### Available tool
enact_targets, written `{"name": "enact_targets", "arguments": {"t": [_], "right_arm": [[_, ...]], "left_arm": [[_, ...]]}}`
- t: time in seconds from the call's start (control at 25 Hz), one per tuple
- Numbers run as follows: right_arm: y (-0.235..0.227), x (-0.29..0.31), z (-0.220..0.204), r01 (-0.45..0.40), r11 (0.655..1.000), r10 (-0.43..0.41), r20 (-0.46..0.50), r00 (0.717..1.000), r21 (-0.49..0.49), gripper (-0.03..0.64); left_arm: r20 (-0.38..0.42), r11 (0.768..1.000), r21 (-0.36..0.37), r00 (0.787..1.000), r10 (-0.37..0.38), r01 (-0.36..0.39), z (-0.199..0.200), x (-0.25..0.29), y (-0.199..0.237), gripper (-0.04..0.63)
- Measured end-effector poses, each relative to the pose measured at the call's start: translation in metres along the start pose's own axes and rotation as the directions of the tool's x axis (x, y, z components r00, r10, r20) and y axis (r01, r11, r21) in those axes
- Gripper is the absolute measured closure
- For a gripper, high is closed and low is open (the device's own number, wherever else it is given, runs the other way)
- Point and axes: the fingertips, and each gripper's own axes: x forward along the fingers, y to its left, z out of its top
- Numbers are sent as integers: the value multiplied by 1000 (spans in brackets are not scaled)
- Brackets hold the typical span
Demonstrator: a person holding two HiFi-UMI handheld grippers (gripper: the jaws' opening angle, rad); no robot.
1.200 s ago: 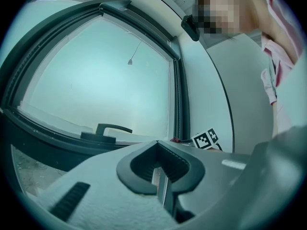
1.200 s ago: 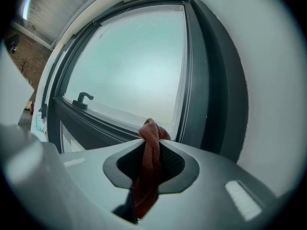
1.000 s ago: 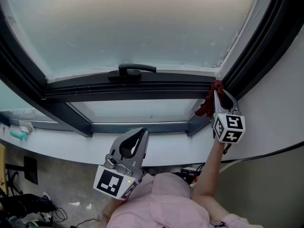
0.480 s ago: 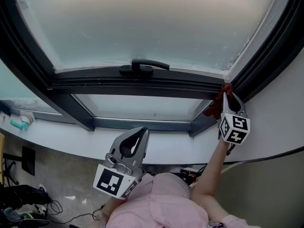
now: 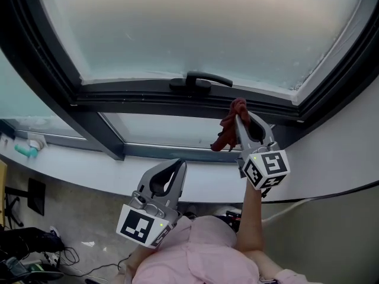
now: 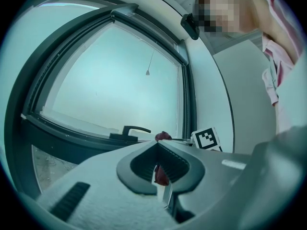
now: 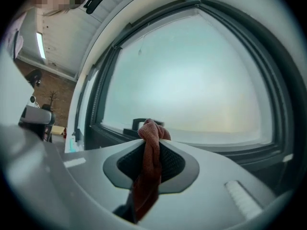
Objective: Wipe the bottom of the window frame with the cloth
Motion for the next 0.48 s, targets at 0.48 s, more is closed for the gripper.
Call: {"name": "enact_targets", "arguments": {"t": [0.48], "right_arm": [[111,75,-49,-136,991,132,-171,976,-10,546]], "left_arm": [[-3,997,7,997,78,-78,20,-51,71,597]]}}
